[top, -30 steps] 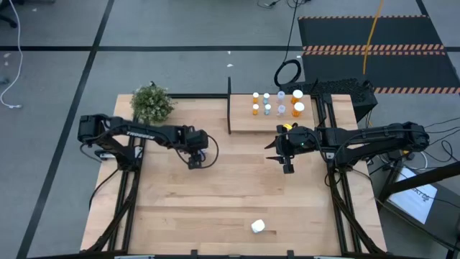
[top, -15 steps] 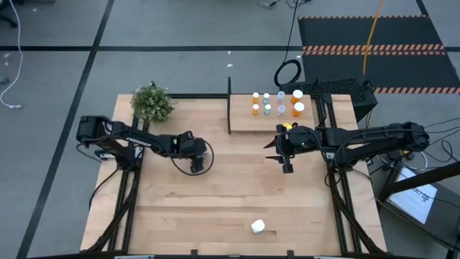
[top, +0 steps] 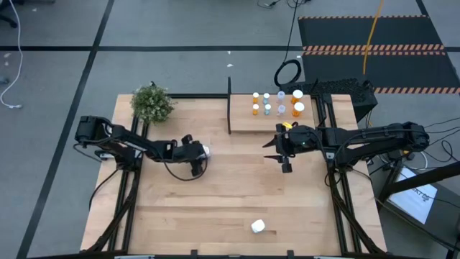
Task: Pick and place medicine bottles onto shelf by color
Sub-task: Put the top white pill bottle on the shelf
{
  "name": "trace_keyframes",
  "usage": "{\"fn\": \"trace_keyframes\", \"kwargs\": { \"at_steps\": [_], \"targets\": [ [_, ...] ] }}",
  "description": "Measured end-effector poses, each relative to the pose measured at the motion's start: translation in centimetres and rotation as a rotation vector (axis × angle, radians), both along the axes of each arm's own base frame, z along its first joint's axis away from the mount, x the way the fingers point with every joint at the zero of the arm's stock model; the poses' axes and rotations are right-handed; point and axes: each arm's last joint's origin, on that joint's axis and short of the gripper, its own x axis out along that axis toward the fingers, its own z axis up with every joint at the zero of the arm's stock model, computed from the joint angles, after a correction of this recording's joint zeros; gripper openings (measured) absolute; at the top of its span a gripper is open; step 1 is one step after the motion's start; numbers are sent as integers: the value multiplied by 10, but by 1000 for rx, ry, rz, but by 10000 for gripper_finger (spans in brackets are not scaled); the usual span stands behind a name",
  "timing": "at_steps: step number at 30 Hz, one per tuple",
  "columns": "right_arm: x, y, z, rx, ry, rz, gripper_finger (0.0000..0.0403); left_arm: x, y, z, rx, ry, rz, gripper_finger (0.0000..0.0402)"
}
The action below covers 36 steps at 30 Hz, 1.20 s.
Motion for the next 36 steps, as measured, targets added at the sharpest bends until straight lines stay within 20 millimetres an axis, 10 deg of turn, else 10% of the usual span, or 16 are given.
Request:
{"fn": "trace_keyframes", "kwargs": {
  "at_steps": [14, 28, 36],
  "targets": [
    [1, 0, 1, 0, -19, 0, 173, -18, -10, -13, 46, -116, -22, 273],
    [3, 0, 2, 8, -71, -6, 173, -19, -11, -13, 76, -161, -72, 151],
    [14, -5, -11, 30, -134, -199, 173, -13, -11, -5, 106, -250, -82, 168]
  ]
}}
